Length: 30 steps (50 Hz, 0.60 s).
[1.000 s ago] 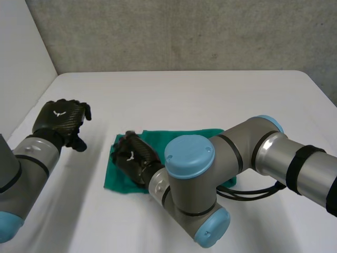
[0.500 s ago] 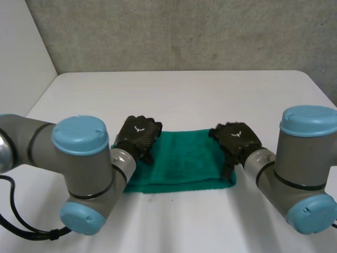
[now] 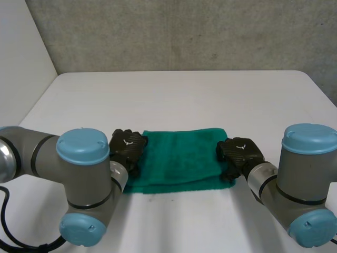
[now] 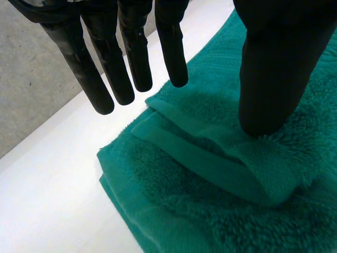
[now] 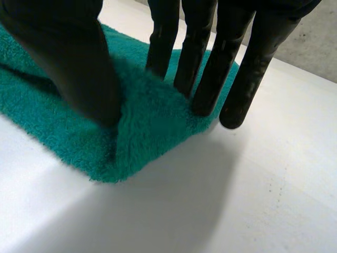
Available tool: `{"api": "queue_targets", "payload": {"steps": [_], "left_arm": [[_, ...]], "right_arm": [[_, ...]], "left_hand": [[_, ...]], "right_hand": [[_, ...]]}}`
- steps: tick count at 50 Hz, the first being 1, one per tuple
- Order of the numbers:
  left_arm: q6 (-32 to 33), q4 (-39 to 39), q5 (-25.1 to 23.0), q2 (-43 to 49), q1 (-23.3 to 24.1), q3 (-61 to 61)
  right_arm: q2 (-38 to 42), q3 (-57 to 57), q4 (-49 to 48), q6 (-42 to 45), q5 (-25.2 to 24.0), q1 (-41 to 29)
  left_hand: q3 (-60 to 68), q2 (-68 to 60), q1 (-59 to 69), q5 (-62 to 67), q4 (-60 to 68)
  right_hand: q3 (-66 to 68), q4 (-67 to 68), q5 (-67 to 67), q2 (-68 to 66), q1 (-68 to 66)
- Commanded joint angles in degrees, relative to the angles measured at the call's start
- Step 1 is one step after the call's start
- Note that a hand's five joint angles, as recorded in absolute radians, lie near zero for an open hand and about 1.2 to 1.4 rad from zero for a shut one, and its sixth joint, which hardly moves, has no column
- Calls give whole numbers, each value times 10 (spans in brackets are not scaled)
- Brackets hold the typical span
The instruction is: Fold the towel.
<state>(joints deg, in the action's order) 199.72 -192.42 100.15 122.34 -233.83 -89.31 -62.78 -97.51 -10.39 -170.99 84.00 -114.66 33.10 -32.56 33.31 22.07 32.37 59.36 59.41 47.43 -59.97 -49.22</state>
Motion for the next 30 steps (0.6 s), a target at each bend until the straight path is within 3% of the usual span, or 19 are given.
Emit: {"api": "queue_targets", "payload": {"steps": [1, 8, 12, 15, 18, 23, 25, 29, 30], "left_arm": [[1, 4, 6, -33, -7, -28], [-6, 7, 8, -107, -37, -74], [-7, 7, 5, -150, -43, -94], [-7, 8, 6, -163, -44, -97], [-8, 8, 6, -183, -51, -101], [-8, 7, 6, -194, -63, -101], [-8, 7, 7, -195, -65, -100], [-8, 6, 8, -196, -73, -93], [-8, 5, 8, -196, -74, -90]], "right_arm": [[9, 9, -3, 24, 21, 0], [-8, 27, -3, 199, 84, 15], [-22, 49, -3, 291, 94, 5], [-28, 100, 0, 347, 93, -69], [-23, 137, 3, 348, 86, -122], [31, 172, 4, 356, 41, -190], [74, 180, 6, 366, -28, -229], [93, 183, 3, 377, -83, -260], [93, 183, 2, 375, -81, -260]], "left_hand": [[17, -22, 15, 27, 24], [3, -9, 1, 14, 11], [-5, 0, -7, 5, 2], [-7, 1, -9, 4, 0], [-13, 8, -16, -3, -6], [-19, 13, -21, -8, -11], [-25, 20, -27, -15, -18], [-30, 25, -32, -20, -23], [-34, 28, -36, -23, -26]], "right_hand": [[206, 206, 226, -200, -308], [206, 206, 226, -200, -308], [206, 206, 226, -200, -308], [206, 206, 226, -200, -308], [206, 206, 226, -200, -308], [206, 206, 226, -200, -308], [206, 206, 226, -200, -308], [206, 206, 226, -200, -308], [82, 82, 101, -76, -183]]}}
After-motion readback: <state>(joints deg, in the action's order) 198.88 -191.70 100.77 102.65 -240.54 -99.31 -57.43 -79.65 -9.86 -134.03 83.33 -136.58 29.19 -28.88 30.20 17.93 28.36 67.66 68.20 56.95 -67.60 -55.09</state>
